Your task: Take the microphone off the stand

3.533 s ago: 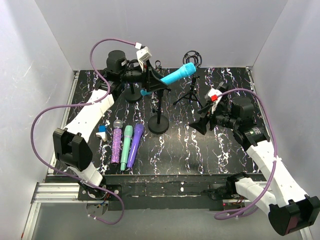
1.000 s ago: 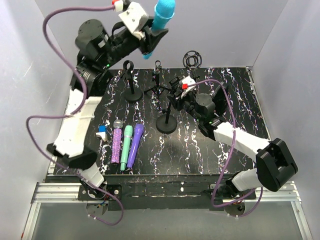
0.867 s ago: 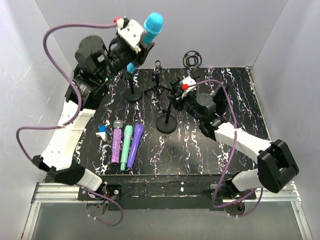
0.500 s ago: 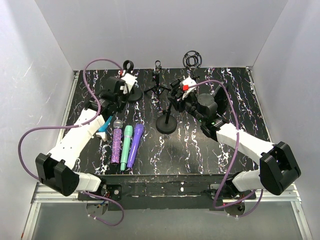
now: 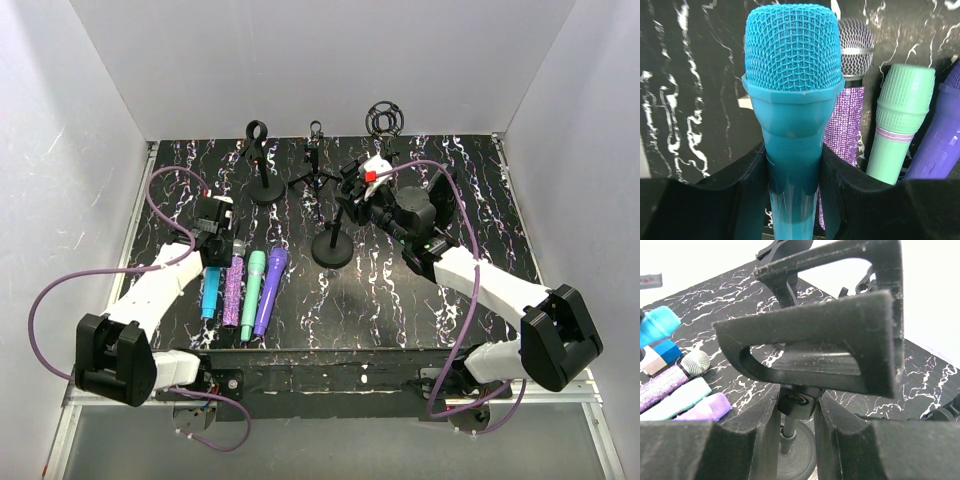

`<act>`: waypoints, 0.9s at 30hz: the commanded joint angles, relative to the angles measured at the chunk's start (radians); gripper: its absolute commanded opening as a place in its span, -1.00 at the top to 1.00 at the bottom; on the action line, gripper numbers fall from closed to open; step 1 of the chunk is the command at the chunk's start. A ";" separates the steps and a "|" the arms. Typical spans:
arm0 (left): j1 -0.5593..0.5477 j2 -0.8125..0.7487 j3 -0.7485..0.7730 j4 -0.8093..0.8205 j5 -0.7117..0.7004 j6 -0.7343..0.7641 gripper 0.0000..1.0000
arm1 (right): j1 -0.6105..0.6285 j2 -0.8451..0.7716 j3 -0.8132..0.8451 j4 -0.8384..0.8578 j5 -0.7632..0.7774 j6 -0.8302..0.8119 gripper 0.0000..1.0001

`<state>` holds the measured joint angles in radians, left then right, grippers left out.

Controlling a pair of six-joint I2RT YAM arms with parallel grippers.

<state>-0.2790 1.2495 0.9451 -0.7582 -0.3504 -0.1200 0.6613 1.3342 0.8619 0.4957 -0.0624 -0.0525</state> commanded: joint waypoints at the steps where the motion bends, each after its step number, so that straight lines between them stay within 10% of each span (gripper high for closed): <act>1: -0.006 0.013 -0.035 0.141 0.027 -0.063 1.00 | -0.003 0.010 -0.001 -0.160 -0.037 -0.023 0.97; 7: -0.005 0.123 -0.043 0.206 0.005 -0.046 0.98 | -0.003 0.010 0.003 -0.172 -0.054 -0.021 0.97; 27: 0.040 0.159 0.110 0.053 0.047 -0.136 -0.08 | -0.003 0.013 0.023 -0.187 -0.070 -0.044 0.97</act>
<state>-0.2440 1.4868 0.9653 -0.6590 -0.3340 -0.2520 0.6605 1.3342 0.8810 0.4557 -0.1104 -0.0795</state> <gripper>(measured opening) 0.525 0.339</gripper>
